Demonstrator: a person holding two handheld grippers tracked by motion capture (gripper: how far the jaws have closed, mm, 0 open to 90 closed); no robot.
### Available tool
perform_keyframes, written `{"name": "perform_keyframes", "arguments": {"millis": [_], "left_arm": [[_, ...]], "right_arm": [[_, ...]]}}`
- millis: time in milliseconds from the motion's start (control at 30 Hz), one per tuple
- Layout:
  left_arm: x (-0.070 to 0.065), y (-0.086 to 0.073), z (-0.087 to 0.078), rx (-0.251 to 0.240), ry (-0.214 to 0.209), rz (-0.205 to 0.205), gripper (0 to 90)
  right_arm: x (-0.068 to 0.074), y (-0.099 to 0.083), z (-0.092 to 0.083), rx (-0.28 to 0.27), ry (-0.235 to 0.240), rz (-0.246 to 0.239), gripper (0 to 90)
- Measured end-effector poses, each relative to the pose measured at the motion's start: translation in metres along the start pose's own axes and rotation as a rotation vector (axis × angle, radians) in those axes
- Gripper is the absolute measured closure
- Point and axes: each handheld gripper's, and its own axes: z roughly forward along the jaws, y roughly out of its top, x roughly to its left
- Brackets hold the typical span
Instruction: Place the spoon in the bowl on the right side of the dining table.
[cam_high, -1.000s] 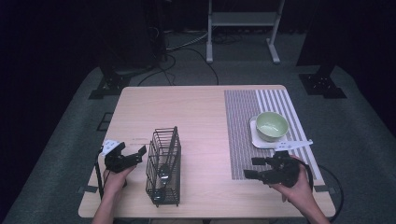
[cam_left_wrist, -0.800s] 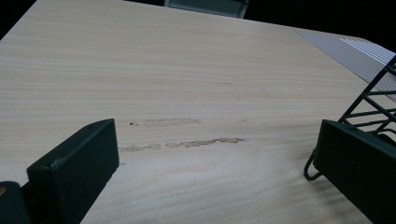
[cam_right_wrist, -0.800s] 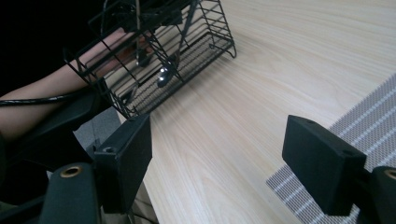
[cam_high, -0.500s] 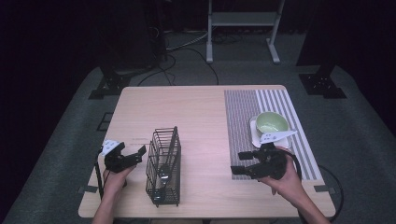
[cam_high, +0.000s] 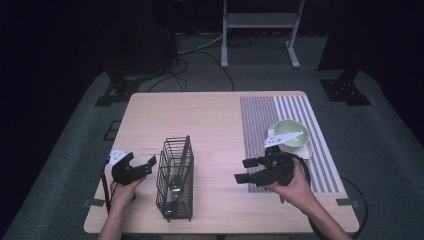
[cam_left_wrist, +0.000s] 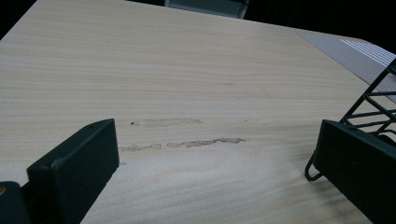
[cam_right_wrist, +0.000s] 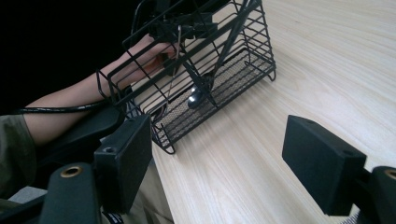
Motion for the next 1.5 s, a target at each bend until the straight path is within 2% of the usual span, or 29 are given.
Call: {"name": "perform_keyframes", "arguments": {"millis": [433, 1500], "left_arm": [[-0.001, 0.0, 0.0, 0.002, 0.001, 0.005, 0.0], [-0.001, 0.0, 0.001, 0.005, 0.0, 0.008, 0.0]], "right_arm": [[0.009, 0.019, 0.018, 0.031, 0.033, -0.013, 23.3], [0.024, 0.058, 0.06, 0.106, 0.069, -0.052, 23.4]]}}
